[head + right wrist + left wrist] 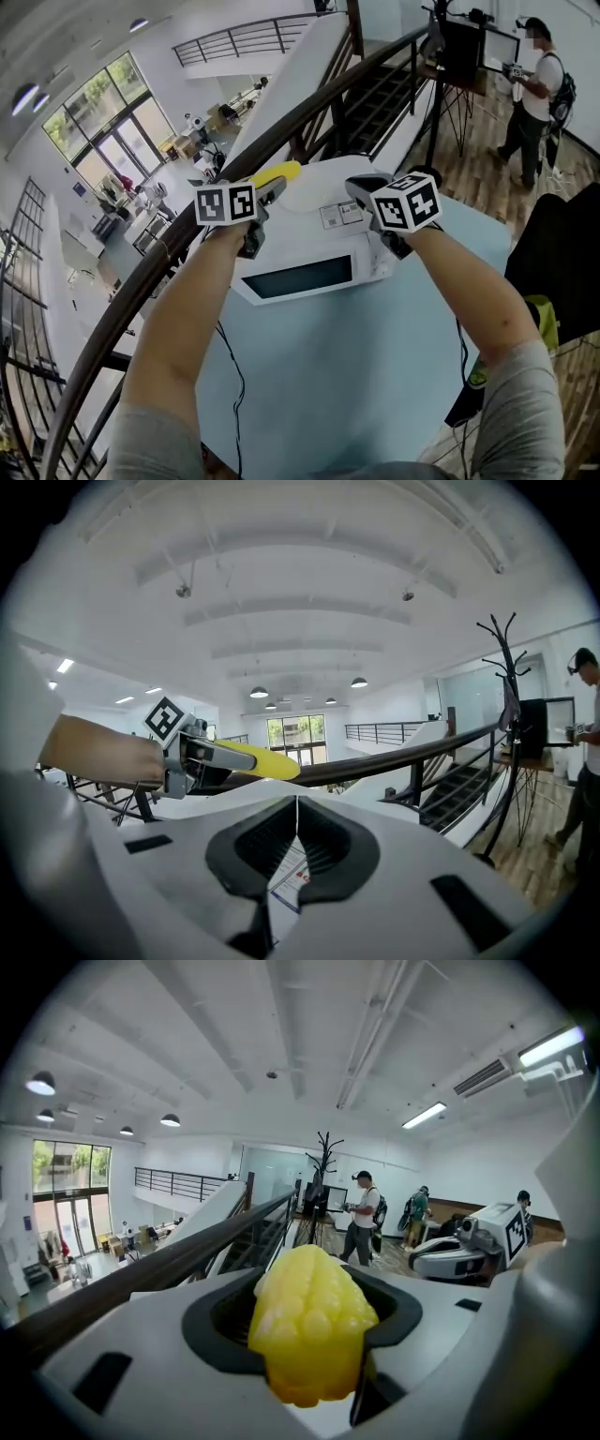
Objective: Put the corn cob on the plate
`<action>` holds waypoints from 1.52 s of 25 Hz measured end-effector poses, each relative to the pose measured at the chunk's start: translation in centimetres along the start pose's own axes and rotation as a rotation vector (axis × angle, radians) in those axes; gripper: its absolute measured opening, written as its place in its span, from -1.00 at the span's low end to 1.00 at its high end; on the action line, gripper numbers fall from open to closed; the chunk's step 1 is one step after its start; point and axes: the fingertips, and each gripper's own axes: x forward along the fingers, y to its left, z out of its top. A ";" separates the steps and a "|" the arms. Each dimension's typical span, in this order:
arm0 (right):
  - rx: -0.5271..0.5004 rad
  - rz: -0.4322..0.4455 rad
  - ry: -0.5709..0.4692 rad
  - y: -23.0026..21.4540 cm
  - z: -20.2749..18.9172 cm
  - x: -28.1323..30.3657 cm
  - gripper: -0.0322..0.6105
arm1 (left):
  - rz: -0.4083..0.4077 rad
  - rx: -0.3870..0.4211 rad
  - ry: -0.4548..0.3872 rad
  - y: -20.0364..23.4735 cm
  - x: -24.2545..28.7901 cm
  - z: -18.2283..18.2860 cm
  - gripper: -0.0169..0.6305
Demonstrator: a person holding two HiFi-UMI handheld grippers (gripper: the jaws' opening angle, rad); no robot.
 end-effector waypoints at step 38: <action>-0.052 0.010 0.050 -2.4 -2.7 1.6 -0.84 | 0.085 0.207 0.243 1.6 9.1 -5.9 -0.11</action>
